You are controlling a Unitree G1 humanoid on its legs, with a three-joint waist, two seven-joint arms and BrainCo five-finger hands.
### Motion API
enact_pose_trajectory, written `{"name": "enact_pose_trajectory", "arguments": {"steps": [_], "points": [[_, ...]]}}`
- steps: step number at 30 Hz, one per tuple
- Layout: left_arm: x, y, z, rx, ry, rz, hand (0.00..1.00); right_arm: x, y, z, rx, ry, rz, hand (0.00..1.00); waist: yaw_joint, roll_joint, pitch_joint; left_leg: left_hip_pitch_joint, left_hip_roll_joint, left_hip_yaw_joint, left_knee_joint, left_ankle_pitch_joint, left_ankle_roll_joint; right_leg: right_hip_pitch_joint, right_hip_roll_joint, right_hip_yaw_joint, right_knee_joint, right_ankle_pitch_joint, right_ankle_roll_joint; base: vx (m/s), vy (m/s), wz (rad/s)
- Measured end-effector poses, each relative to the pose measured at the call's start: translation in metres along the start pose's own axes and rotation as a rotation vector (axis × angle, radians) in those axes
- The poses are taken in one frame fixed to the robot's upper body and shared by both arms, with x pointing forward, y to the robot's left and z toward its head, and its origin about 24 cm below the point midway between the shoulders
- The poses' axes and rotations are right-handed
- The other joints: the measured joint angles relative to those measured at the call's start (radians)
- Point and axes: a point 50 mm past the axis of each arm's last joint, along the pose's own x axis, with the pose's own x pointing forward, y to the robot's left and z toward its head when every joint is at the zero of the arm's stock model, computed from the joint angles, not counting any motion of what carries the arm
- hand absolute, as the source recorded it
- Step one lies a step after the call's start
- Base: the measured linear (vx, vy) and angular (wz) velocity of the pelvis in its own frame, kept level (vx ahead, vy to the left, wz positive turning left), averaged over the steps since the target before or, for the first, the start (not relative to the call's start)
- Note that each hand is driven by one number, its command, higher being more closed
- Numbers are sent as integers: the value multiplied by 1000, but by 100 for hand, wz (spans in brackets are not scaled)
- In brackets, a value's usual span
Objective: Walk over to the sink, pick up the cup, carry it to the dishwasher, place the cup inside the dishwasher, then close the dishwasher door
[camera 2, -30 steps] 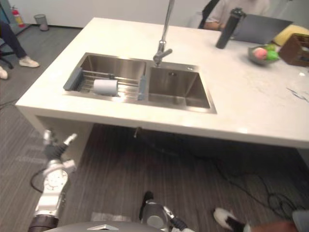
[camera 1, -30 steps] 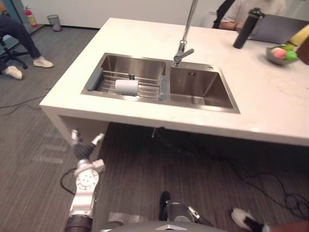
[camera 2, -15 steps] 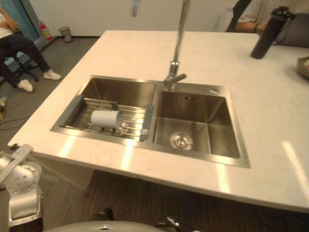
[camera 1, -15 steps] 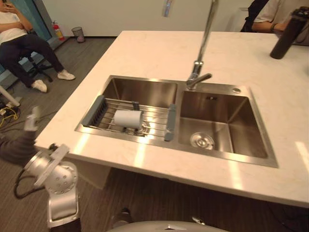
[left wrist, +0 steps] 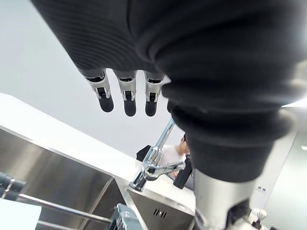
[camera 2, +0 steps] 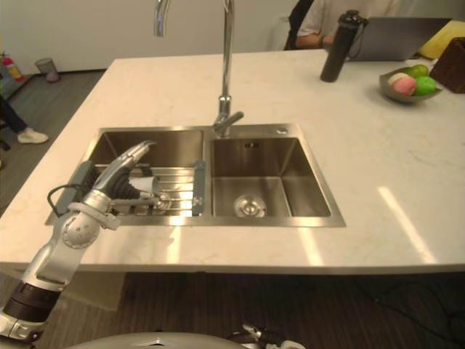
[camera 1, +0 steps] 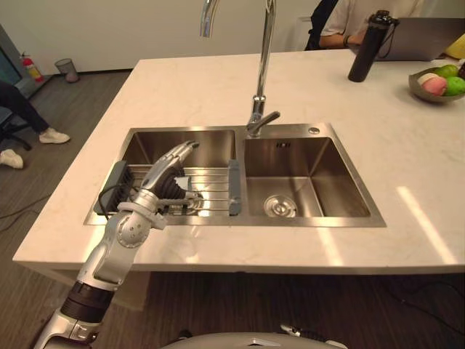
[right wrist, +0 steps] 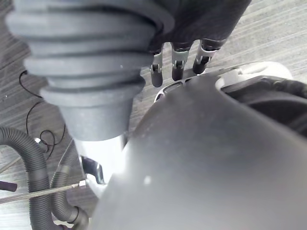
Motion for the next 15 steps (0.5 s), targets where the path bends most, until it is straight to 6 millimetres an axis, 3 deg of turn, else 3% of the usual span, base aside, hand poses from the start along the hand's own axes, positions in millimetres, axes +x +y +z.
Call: {"name": "enact_pose_trajectory", "arguments": {"steps": [8,15], "points": [[20,26,-8,131,66,-83,0,-1,-1,3,-19,-18,0,0,-13,0,1,-40,5,10,-1,6,0,-36,6,6,-25,4,4,-104,19,-5],[22,29,-30,105,207,-119,0,0,2,3,0,-34,7,0,-19,-13,1,-45,-16,23,1,7,12,-42,-10,19,-44,52,14,84,16,-9]]}}
